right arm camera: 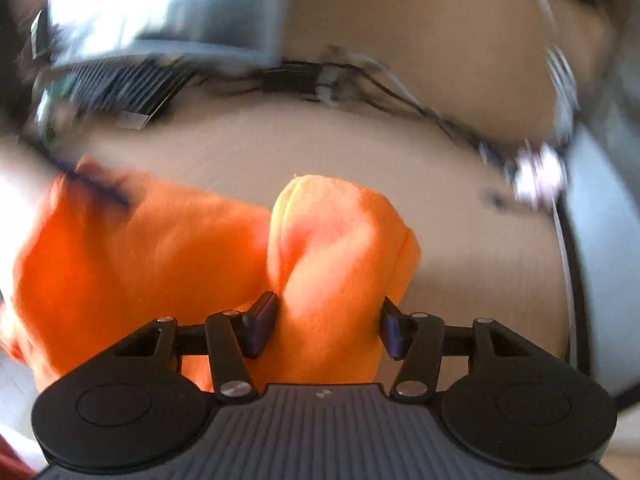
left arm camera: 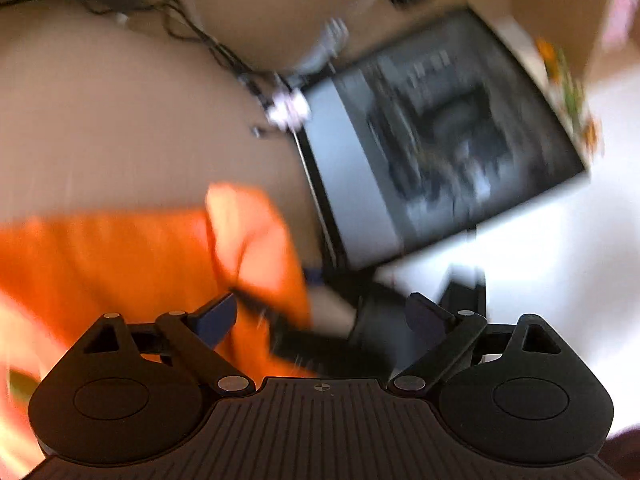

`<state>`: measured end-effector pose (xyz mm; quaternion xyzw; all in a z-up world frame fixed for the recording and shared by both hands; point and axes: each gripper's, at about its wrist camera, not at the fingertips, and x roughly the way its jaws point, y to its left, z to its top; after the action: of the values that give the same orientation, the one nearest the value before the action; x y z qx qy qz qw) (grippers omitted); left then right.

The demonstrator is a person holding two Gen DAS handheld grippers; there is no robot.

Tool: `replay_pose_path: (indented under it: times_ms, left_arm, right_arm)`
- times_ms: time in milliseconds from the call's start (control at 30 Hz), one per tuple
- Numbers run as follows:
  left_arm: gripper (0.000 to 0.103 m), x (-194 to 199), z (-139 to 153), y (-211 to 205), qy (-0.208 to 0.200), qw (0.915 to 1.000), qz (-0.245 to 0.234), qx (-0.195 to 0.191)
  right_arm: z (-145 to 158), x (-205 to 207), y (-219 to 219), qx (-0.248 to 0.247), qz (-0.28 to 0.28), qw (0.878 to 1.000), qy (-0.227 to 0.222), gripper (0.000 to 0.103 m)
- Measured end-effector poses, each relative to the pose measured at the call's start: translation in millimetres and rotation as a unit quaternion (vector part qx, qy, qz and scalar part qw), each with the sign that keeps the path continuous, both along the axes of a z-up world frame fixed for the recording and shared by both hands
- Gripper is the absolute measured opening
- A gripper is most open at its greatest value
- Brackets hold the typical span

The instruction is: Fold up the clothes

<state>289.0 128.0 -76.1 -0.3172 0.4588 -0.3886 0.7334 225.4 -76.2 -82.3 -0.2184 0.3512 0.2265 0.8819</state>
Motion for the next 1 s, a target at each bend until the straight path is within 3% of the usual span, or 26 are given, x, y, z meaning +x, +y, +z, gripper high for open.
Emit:
replay_pose_path:
  times_ms: [100,200,267,367,400,500,633,667,700,767,833,933,1000]
  left_arm:
    - [0.094,21,-4,-12,0.017,0.9997,0.015,-0.011]
    - [0.091,42,-22,-37,0.054,0.9978,0.018,0.032]
    - [0.086,47,-35,-40,0.079,0.9959,0.024,0.038]
    - [0.084,50,-49,-40,0.1,0.994,0.029,0.031]
    - [0.084,50,-49,-38,0.099,0.9942,0.028,0.033]
    - [0.084,49,-49,-34,0.095,0.9945,0.024,0.036]
    - [0.085,49,-49,-34,0.091,0.995,0.018,0.037]
    - [0.085,49,-49,-34,0.089,0.9951,0.017,0.037]
    - [0.085,49,-49,-33,0.088,0.9953,0.015,0.038]
    - [0.085,50,-48,-33,0.088,0.9954,0.014,0.035]
    - [0.088,47,-43,-29,0.08,0.996,0.016,0.035]
    - [0.094,30,-19,-6,0.05,0.9977,0.027,0.037]
    - [0.095,19,-3,9,0.03,0.9982,0.034,0.038]
  right_arm:
    - [1,-17,24,-0.051,0.048,0.997,-0.033,0.054]
    - [5,-26,27,-0.048,0.057,0.997,-0.034,0.055]
    - [12,-29,15,-0.018,0.03,0.999,-0.022,0.061]
    - [27,-35,-24,0.098,-0.045,0.994,0.024,0.084]
    - [26,-36,-39,0.156,-0.083,0.983,0.054,0.086]
    - [6,-34,-74,0.291,-0.173,0.931,0.133,0.086]
    - [-27,-35,-94,0.39,-0.242,0.872,0.173,0.087]
    - [-32,-33,-94,0.407,-0.242,0.863,0.176,0.087]
    - [-34,-34,-91,0.415,-0.232,0.862,0.178,0.086]
    - [-33,-36,-72,0.393,-0.199,0.879,0.181,0.077]
    - [-31,-37,-54,0.354,-0.175,0.903,0.171,0.054]
    - [-27,-29,-49,0.348,-0.175,0.906,0.164,0.036]
    - [-20,-20,-50,0.336,-0.177,0.913,0.152,0.032]
